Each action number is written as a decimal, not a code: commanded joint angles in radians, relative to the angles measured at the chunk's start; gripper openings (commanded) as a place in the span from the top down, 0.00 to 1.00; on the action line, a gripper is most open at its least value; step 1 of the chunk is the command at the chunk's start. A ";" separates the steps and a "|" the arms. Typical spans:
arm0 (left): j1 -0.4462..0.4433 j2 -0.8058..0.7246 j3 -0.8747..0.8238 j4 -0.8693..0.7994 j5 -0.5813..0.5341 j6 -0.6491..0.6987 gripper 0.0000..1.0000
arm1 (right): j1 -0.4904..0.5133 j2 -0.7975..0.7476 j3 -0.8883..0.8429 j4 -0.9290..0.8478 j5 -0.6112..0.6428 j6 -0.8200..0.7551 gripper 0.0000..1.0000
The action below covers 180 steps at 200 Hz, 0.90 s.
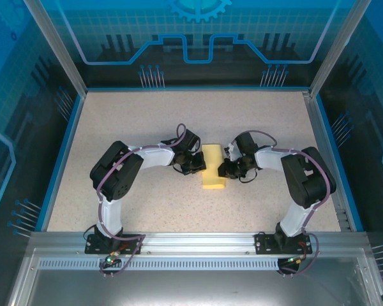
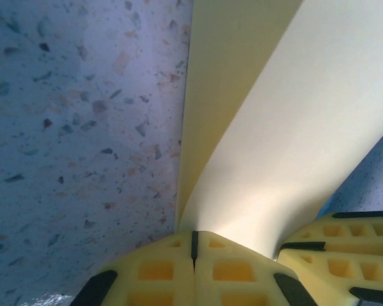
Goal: Fold a paper plane with a square sheet of paper (pick it up from the middle)
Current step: Fold the square sheet of paper in half at the center of the table.
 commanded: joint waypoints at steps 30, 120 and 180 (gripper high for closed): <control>-0.011 0.071 -0.022 -0.141 -0.067 0.026 1.00 | 0.012 -0.084 -0.006 -0.048 -0.008 -0.008 0.86; -0.012 0.074 -0.028 -0.136 -0.068 0.023 1.00 | 0.019 -0.040 -0.070 -0.044 0.037 0.005 0.86; -0.015 0.074 -0.024 -0.136 -0.067 0.023 1.00 | 0.032 -0.138 -0.105 -0.039 -0.004 0.011 0.86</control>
